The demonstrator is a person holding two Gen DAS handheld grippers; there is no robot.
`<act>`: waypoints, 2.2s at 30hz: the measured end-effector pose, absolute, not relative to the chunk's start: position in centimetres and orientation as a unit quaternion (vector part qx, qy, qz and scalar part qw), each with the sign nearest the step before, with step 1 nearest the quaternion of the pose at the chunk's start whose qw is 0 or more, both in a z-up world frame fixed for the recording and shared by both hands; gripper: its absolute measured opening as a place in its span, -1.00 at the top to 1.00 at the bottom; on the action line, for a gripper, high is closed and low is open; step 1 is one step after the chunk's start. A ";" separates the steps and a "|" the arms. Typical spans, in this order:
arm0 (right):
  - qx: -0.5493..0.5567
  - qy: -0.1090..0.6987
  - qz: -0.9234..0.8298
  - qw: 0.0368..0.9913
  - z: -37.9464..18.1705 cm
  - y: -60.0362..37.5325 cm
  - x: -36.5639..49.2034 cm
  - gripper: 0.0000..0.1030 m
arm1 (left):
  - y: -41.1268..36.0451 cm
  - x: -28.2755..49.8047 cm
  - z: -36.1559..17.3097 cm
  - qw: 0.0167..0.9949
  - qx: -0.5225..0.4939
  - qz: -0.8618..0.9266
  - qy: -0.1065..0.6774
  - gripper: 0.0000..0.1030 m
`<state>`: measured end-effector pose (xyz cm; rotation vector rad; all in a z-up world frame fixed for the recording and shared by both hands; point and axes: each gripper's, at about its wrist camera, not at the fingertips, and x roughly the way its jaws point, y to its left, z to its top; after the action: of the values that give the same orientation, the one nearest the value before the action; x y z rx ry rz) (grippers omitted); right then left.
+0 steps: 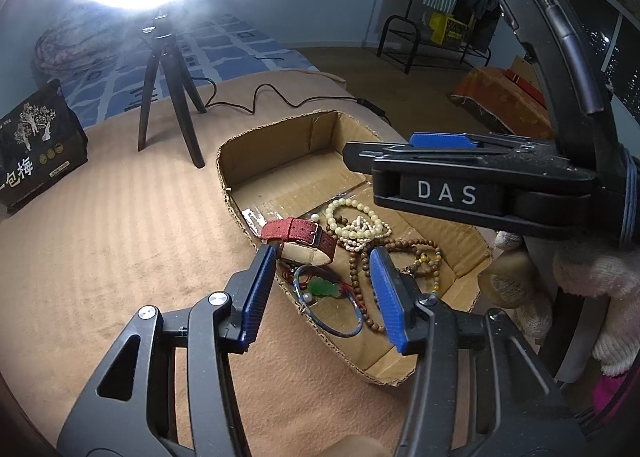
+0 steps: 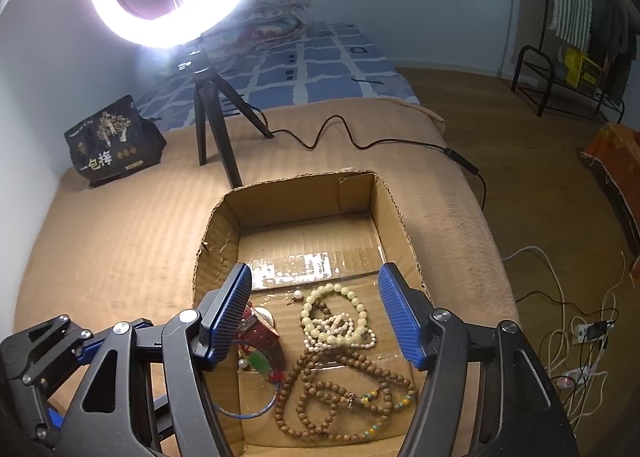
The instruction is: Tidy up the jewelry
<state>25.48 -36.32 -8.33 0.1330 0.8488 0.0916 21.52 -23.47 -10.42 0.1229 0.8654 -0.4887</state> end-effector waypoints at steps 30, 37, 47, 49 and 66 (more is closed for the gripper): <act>0.026 0.342 0.043 0.939 -1.3 -32.7 17.1 -0.39 | -17.9 14.1 -3.7 0.909 0.054 -0.203 0.361 -0.32; 0.043 0.310 0.038 0.949 0.0 -32.5 14.7 -0.55 | -16.2 11.5 -2.1 0.920 0.058 -0.187 0.339 -0.39; 0.053 0.295 0.026 0.954 -0.5 -32.7 13.2 -0.58 | -15.1 9.7 -0.7 0.939 0.067 -0.161 0.296 -0.73; 0.052 0.295 0.019 0.954 -0.6 -32.9 13.2 -0.58 | -15.2 9.4 -0.4 0.945 0.068 -0.159 0.279 -0.88; 0.036 0.282 -0.007 0.959 -0.3 -33.4 12.3 -0.58 | -15.8 8.8 -1.3 0.945 0.099 -0.130 0.282 -1.00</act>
<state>12.33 -33.41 -0.28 0.0723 0.5722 -0.0132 8.78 -15.84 -1.26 0.2015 0.5753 -0.2653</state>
